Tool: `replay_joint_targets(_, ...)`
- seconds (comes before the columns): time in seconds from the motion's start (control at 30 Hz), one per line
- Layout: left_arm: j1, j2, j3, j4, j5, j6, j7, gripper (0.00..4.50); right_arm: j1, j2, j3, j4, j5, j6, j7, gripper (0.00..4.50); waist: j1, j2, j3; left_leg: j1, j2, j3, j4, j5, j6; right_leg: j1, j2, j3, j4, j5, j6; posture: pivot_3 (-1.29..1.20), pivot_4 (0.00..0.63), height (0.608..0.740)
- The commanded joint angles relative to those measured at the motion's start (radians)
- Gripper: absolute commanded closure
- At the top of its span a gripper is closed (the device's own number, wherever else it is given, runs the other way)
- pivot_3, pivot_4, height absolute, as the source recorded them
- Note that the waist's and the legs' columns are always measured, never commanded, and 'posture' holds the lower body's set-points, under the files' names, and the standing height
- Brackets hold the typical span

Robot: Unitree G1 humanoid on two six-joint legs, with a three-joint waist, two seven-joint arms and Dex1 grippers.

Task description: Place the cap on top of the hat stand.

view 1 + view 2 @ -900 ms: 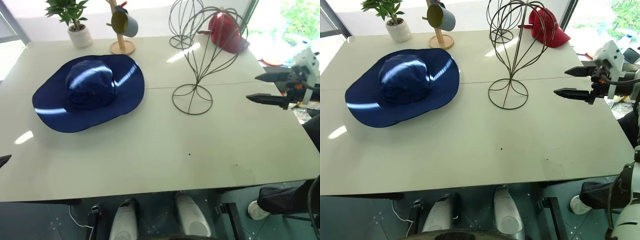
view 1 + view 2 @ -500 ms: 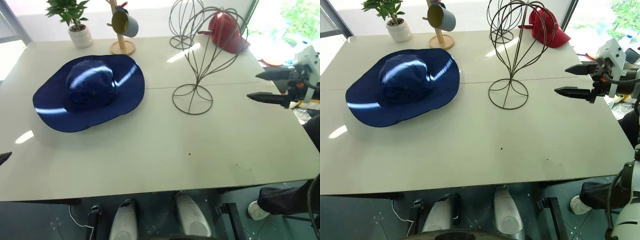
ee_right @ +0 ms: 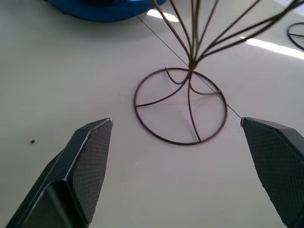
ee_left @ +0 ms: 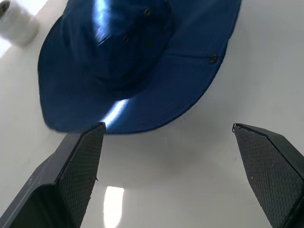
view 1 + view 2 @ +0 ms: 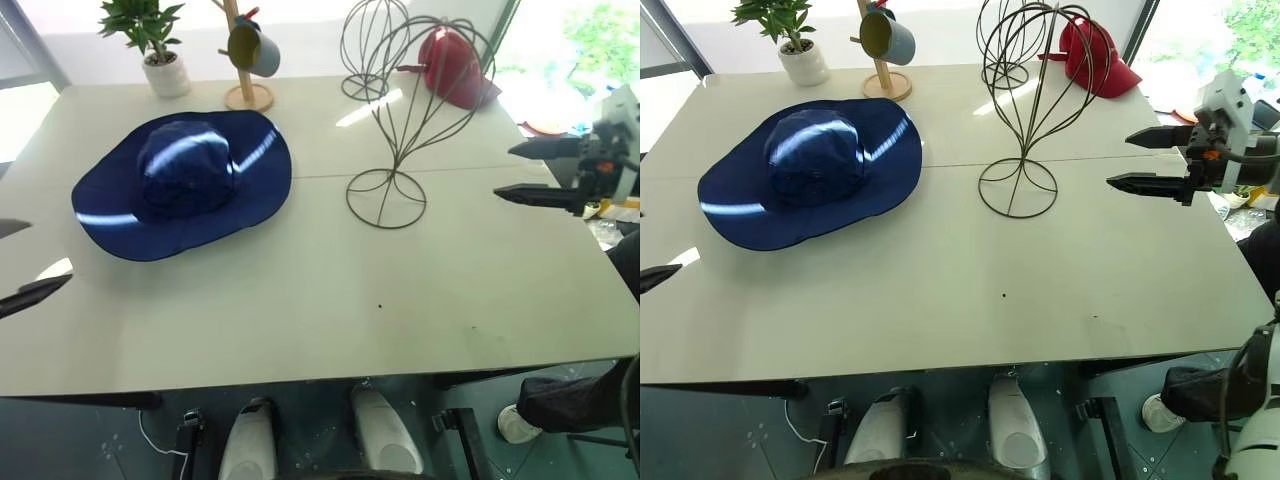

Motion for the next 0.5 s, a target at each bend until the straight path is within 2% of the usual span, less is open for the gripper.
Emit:
replay_joint_targets(0.03, -0.049, 0.030, -0.096, -0.042, 0.074, -0.118, 0.030, 0.00, 0.077, -0.045, -0.087, -0.210, 0.126, 0.129, 0.028, 0.07, -0.001, 0.000, 0.000, 0.000, 0.000, 0.000, 0.000, 0.000, 0.000, 0.000, 0.000, 0.000, 0.000, 0.000, 0.000, 0.00, 0.150, 0.740)
replay_joint_targets(0.23, -0.164, 0.017, -0.362, -0.051, 0.204, -0.284, 0.082, 0.00, 0.254, -0.043, -0.221, -0.574, 0.312, 0.316, -0.061, 0.07, -0.003, 0.000, 0.000, 0.000, 0.000, 0.000, 0.001, 0.000, 0.000, 0.000, 0.000, 0.000, 0.002, 0.000, 0.001, 0.00, 0.150, 0.740)
replay_joint_targets(0.33, -0.252, 0.000, -0.515, 0.036, 0.330, -0.404, 0.143, 0.00, 0.282, -0.031, -0.247, -0.657, 0.357, 0.357, -0.126, 0.07, 0.000, 0.001, -0.001, 0.001, 0.000, -0.001, 0.003, 0.000, 0.000, 0.001, 0.001, 0.000, 0.003, 0.000, 0.001, 0.00, 0.150, 0.740)
replay_joint_targets(0.5, -0.431, -0.096, -0.729, 0.197, 0.516, -0.521, 0.280, 0.00, 0.303, -0.031, -0.272, -0.724, 0.413, 0.393, -0.204, 0.07, 0.011, 0.000, -0.001, 0.001, 0.000, -0.001, 0.003, 0.000, 0.000, 0.003, 0.001, 0.000, 0.002, 0.002, 0.004, 0.00, 0.150, 0.740)
